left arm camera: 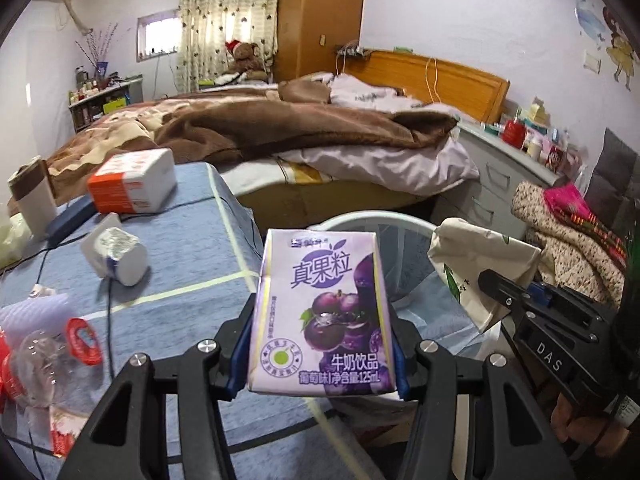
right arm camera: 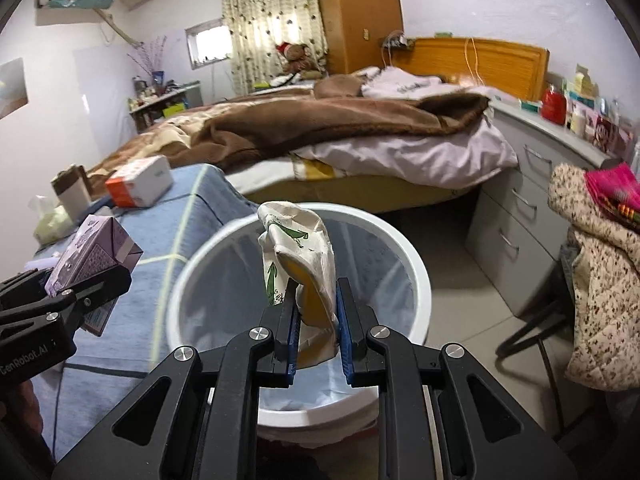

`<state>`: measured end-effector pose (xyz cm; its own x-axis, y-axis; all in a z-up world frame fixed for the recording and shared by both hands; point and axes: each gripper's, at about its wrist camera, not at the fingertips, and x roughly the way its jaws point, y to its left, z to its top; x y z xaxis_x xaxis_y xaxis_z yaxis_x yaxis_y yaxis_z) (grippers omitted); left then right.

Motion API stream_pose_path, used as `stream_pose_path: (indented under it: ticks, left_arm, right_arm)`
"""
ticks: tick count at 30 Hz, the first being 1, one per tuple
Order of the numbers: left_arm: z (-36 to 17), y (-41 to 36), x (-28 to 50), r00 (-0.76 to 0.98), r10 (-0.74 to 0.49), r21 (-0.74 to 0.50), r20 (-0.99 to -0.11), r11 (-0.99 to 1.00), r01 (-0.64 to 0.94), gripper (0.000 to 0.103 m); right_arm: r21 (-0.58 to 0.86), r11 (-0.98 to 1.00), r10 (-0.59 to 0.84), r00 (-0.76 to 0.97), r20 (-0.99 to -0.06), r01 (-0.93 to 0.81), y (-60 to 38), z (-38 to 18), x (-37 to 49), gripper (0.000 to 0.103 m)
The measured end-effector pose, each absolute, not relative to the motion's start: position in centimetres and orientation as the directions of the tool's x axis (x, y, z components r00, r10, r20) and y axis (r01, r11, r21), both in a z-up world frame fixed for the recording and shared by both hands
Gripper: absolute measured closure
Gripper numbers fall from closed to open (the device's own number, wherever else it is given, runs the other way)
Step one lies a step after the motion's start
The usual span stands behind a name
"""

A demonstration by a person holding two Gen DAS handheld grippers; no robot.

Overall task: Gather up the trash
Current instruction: 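Open both grippers to drop the carton and paper cup into the wastebasket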

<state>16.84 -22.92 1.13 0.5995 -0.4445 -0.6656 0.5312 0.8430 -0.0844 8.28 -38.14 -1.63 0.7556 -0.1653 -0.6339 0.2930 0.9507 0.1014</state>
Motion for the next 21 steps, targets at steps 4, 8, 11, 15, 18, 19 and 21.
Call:
stream_pose_path:
  ticks: [4,8,11,15,18,19,21]
  left_arm:
    - [0.6,-23.7,17.6,0.591,-0.447,-0.093,-0.671,0.842,0.531,0.047]
    - [-0.1,-24.5,18.7,0.562,-0.456,-0.118,-0.690,0.837,0.535,0.047]
    - [-0.5,-24.9,19.0,0.559,-0.451,-0.110,-0.696,0.836,0.538,0.043]
    - [-0.5,-24.7,18.9,0.561,-0.465,-0.127,-0.685,0.834,0.537,0.026]
    - [-0.2,-24.4,18.8,0.564,-0.468,-0.134,-0.680,0.836,0.532,0.026]
    - [-0.1,-24.2,18.7,0.570,-0.465,-0.132,-0.678,0.839,0.528,0.026]
    - [0.0,-23.9,18.7,0.577,-0.458,-0.127,-0.676,0.844,0.521,0.025]
  right_arm:
    - [0.089,0.944,-0.185,0.730,-0.658,0.319,-39.1,-2.5,8.7,0.086]
    - [0.070,0.939,-0.204,0.707,-0.677,0.338,-39.6,-3.0,9.4,0.085]
    - [0.063,0.933,-0.215,0.688,-0.693,0.355,-40.0,-3.5,9.6,0.085]
    - [0.086,0.933,-0.189,0.681,-0.708,0.348,-40.4,-3.7,9.8,0.079]
    - [0.074,0.932,-0.199,0.672,-0.713,0.355,-40.2,-3.8,9.7,0.074]
    - [0.074,0.932,-0.200,0.673,-0.712,0.356,-40.2,-3.8,9.5,0.068]
    - [0.080,0.932,-0.197,0.679,-0.707,0.354,-40.2,-3.6,9.5,0.052]
